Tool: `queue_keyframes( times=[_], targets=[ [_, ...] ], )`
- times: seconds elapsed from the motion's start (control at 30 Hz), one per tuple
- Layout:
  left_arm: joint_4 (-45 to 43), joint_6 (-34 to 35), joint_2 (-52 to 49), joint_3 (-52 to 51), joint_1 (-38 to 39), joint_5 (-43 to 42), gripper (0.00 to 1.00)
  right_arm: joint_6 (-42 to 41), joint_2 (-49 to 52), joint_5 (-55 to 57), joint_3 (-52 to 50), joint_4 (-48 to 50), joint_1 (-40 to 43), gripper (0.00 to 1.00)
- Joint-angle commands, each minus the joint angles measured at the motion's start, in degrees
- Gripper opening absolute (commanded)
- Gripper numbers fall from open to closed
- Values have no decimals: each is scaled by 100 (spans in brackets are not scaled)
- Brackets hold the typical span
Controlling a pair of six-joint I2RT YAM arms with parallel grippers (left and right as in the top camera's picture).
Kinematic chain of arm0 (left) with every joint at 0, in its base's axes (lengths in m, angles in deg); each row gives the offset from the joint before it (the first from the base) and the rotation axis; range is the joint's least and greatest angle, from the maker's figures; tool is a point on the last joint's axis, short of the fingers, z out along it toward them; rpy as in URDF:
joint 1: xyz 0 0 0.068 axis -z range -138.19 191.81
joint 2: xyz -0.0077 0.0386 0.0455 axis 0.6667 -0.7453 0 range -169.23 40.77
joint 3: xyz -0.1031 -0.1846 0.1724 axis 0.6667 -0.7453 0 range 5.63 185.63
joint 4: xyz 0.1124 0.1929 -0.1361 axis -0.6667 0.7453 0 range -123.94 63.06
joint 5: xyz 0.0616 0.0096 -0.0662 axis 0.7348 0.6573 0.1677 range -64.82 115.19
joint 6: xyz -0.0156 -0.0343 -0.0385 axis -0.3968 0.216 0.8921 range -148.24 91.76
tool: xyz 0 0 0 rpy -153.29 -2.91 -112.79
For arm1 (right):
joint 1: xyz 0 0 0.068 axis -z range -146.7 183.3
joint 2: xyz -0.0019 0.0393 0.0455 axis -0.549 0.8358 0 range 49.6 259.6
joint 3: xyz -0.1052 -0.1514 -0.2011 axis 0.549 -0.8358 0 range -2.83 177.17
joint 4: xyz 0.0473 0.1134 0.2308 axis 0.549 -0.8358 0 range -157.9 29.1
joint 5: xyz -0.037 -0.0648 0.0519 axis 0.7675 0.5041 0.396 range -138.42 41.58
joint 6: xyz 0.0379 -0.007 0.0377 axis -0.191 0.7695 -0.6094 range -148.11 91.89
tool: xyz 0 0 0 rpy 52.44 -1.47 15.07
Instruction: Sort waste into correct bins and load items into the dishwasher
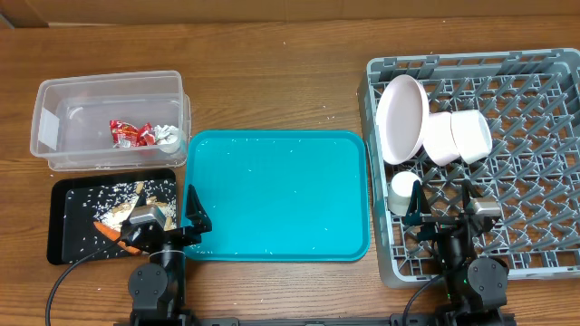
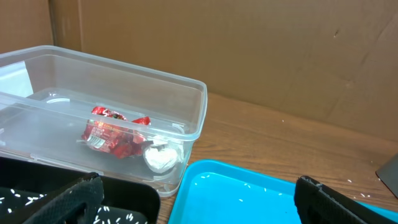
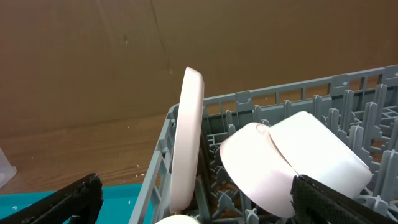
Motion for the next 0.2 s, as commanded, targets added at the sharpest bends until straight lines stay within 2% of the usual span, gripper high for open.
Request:
queue_keyframes(
  times=[0.0,0.17],
  targets=[
    [-2,-13,48,-20,-63,-46,100,22,-50,-4,-59,24,37,100],
    [-2,-13,48,-20,-63,-46,100,22,-50,-4,-59,22,37,100]
  ],
)
